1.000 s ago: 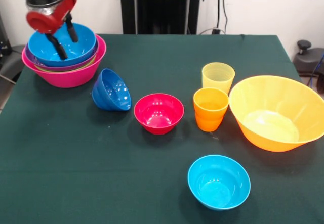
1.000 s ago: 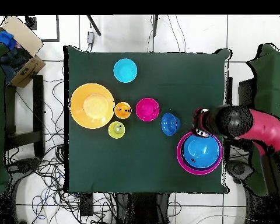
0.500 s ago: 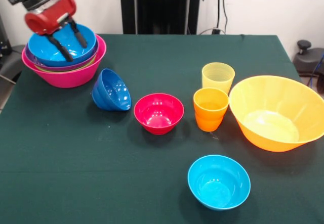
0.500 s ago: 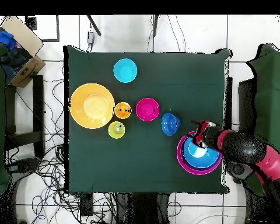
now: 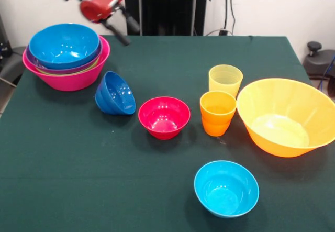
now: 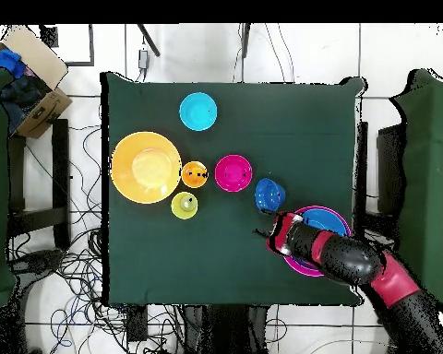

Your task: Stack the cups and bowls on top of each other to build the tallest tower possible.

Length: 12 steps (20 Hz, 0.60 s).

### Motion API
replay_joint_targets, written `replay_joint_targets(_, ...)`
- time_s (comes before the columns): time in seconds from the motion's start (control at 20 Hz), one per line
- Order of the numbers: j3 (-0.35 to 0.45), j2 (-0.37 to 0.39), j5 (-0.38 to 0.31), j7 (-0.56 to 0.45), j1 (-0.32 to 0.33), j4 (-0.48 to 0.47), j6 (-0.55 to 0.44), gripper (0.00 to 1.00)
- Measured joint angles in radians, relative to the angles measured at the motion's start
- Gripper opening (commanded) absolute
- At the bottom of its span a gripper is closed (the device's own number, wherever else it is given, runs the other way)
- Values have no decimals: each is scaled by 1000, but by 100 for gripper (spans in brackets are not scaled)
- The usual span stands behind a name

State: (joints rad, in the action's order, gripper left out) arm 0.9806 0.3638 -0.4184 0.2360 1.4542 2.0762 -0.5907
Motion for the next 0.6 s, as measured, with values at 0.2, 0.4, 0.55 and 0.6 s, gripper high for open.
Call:
replay_joint_targets(0.2, 28, -8, -12, 0, -1, 50, 21, 100)
replay_joint_targets(0.4, 18, -25, -77, 0, -17, 47, 21, 100)
replay_joint_targets(0.55, -4, -31, -190, 0, -66, 27, 20, 100)
replay_joint_targets(0.6, -6, -33, -222, 0, -79, 22, 20, 100)
